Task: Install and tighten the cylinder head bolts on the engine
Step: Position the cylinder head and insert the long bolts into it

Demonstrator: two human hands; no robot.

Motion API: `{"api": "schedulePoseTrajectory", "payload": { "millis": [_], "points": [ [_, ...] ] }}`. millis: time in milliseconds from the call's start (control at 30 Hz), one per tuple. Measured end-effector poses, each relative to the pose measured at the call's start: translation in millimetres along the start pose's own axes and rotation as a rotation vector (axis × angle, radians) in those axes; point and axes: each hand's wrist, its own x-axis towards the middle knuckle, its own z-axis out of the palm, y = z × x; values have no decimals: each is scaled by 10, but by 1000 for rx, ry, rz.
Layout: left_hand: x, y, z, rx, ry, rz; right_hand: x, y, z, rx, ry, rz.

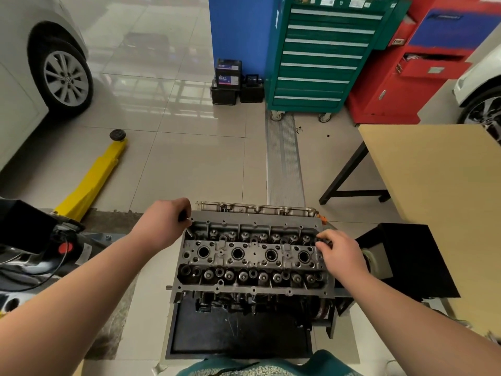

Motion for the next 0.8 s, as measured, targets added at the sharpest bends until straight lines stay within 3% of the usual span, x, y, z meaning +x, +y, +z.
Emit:
{"api": "schedulePoseTrajectory", "payload": {
  "millis": [233, 600, 700, 800],
  "points": [
    [-93, 43, 61, 47, 2, 63, -8, -8, -10, 5, -3, -1],
    [-170, -97, 258, 13, 7, 22, 2, -5, 9, -14, -14, 18],
    [-290, -139, 406, -90, 11, 39, 4, 2, 11, -12, -16, 19],
    [-353, -161, 535, -328, 61, -107, 5, 24, 23, -8, -20, 18]
  ]
}}
